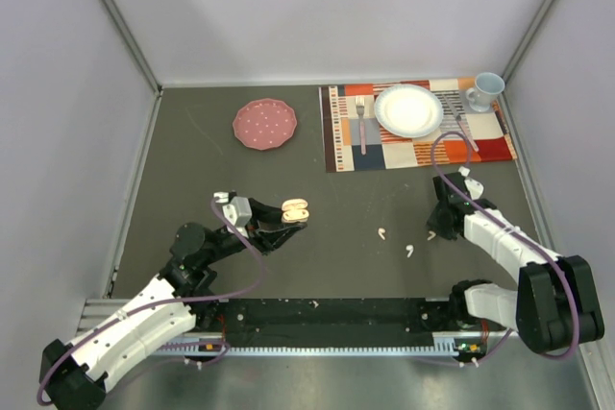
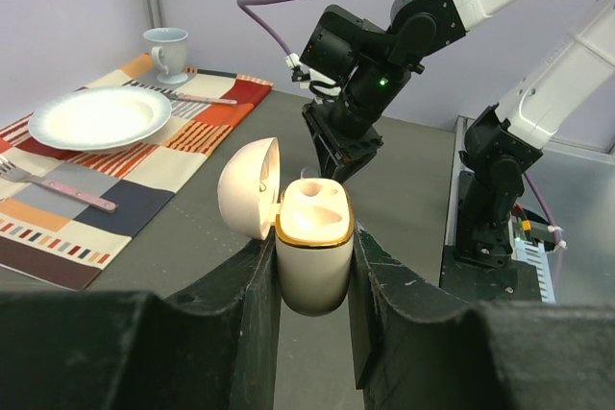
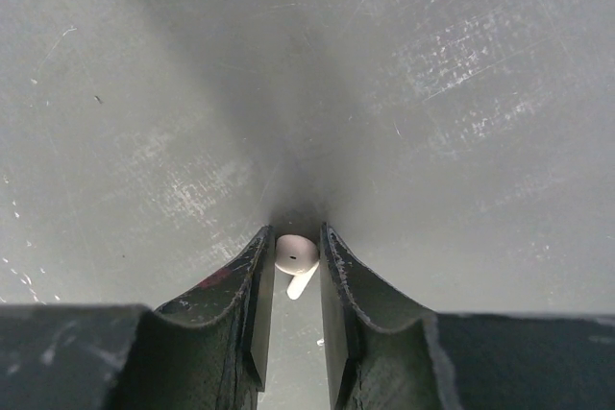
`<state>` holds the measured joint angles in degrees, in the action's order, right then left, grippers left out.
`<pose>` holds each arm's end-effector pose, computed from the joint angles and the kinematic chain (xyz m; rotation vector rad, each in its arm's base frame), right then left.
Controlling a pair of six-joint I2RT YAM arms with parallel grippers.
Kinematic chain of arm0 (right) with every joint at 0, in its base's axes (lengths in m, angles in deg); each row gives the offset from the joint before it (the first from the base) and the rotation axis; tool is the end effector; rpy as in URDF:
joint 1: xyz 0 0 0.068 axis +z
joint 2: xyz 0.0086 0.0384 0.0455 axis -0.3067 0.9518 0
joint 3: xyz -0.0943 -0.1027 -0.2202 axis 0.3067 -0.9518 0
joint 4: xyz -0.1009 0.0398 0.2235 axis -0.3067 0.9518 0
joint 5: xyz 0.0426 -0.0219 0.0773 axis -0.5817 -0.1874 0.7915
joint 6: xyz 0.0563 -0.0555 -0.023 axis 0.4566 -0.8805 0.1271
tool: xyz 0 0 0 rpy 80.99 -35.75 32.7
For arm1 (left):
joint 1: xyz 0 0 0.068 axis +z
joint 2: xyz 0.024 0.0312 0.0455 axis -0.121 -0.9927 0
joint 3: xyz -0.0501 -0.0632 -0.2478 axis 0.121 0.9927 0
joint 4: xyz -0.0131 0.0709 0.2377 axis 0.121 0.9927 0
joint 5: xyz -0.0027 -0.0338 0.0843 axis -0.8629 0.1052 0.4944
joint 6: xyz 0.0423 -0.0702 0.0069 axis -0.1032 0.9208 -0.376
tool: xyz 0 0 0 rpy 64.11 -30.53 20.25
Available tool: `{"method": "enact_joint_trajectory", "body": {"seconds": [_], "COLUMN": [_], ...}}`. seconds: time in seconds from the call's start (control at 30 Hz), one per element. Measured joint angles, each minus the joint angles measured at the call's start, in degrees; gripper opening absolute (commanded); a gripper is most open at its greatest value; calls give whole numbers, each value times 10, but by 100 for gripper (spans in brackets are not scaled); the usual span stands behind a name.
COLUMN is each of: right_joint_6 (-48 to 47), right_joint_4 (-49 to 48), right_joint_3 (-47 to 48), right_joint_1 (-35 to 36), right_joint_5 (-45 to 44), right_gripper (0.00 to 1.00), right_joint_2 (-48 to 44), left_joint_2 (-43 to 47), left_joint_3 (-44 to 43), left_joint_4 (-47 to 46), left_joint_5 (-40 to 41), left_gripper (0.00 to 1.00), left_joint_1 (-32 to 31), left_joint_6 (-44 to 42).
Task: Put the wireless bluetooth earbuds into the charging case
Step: Pick up the right earbud from the center of the board.
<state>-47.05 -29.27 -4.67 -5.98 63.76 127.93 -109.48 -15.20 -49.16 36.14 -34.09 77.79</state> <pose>0.2005 0.0242 0.1242 0.7577 2.5432 -0.0363 0.1070 -0.1381 0.2756 0.7670 1.1997 -1.0985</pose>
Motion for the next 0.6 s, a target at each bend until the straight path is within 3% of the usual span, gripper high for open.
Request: {"method": "enact_joint_trajectory", "body": {"seconds": [0.23, 0.37, 0.6], "right_joint_6": [0, 0, -13], "right_joint_4": [0, 0, 7], "right_joint_3": [0, 0, 1], "right_joint_1": [4, 9, 58], "right_joint_5": [-6, -9, -8], "right_gripper": [13, 1, 0], "right_joint_2": [0, -1, -61], "left_joint_2": [0, 0, 4], "left_joint_3": [1, 1, 1], "left_joint_4": [3, 4, 7], "left_joint_5": [0, 0, 0], "left_gripper": [0, 0, 0], "left_joint_1": [0, 0, 0], "left_joint_6": [0, 0, 0]}}
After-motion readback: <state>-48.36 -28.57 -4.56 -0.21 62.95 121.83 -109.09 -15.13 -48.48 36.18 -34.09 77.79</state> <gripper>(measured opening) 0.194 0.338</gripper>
